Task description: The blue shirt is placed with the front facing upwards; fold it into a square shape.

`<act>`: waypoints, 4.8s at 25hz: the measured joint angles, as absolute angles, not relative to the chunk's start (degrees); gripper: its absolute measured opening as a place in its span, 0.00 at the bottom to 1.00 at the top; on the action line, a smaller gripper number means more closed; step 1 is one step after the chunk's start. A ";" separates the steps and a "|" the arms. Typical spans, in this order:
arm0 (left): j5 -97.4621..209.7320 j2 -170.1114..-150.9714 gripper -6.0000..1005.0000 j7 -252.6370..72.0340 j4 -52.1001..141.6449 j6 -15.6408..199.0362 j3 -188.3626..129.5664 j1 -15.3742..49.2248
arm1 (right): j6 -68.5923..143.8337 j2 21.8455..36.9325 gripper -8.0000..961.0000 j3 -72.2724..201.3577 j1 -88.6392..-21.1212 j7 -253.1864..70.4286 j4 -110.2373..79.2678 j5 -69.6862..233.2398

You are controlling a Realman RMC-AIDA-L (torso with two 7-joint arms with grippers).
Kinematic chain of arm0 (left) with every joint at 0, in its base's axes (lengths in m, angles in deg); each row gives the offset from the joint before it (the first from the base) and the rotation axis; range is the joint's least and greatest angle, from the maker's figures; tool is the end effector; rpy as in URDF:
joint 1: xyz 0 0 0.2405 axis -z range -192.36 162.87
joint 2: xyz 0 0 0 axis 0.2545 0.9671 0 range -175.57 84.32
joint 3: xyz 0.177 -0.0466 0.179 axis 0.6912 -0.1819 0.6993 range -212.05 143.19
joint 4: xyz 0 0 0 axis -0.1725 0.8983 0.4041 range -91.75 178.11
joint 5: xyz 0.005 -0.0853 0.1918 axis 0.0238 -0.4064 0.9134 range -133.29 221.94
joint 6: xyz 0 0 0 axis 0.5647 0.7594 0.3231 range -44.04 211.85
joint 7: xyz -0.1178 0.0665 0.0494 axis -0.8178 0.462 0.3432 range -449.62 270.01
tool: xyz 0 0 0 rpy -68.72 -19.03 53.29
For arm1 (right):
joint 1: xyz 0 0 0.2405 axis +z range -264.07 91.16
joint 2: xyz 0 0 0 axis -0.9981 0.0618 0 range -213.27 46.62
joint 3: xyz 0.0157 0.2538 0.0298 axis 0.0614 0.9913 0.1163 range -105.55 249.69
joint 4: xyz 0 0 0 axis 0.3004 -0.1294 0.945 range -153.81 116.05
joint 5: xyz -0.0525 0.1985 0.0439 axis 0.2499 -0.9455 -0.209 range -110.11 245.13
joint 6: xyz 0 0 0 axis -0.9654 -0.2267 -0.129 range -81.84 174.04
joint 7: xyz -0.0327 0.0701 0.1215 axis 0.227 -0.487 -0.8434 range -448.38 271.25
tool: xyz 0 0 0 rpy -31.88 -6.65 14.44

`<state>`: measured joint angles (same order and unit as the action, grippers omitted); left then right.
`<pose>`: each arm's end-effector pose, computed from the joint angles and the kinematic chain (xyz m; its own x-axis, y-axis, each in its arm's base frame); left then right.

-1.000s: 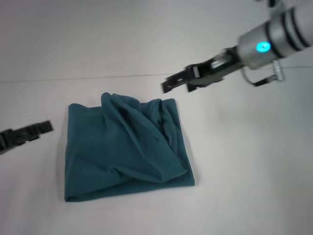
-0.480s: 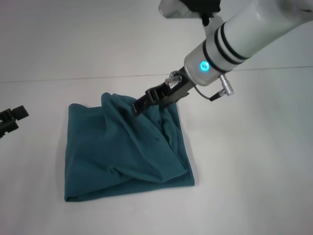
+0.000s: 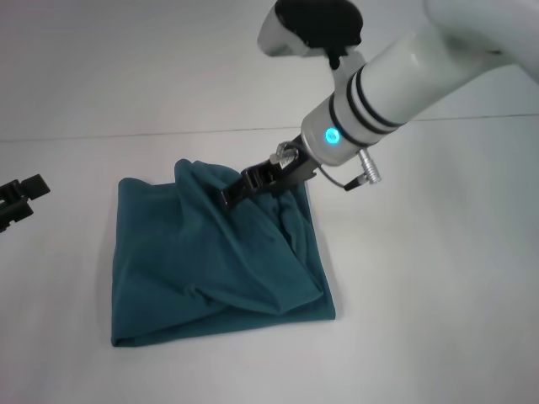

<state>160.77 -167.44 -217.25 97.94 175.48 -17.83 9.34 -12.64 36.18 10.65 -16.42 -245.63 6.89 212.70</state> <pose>-0.3085 0.3143 0.0910 0.0573 0.6434 0.7634 0.9522 -0.2649 0.1518 0.0989 0.4551 -0.0735 0.5643 -0.8169 -0.1195 -0.7896 -0.4918 -0.3669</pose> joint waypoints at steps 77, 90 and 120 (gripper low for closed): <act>160.14 -168.01 0.75 -216.63 94.24 172.67 -17.27 11.28 | -11.26 35.21 0.21 5.14 -24.35 -249.83 13.74 206.52; 159.98 -167.79 0.75 -216.63 93.54 172.58 -17.52 11.36 | -9.81 36.10 0.26 4.79 -22.92 -248.24 12.13 209.04; 159.99 -168.06 0.75 -216.43 93.23 171.88 -17.16 11.50 | 0.51 36.73 0.66 4.04 -19.76 -247.12 1.62 207.52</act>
<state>159.99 -168.06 -216.43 93.23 171.88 -17.16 11.50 0.51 36.73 4.04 -19.76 -247.12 1.62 207.52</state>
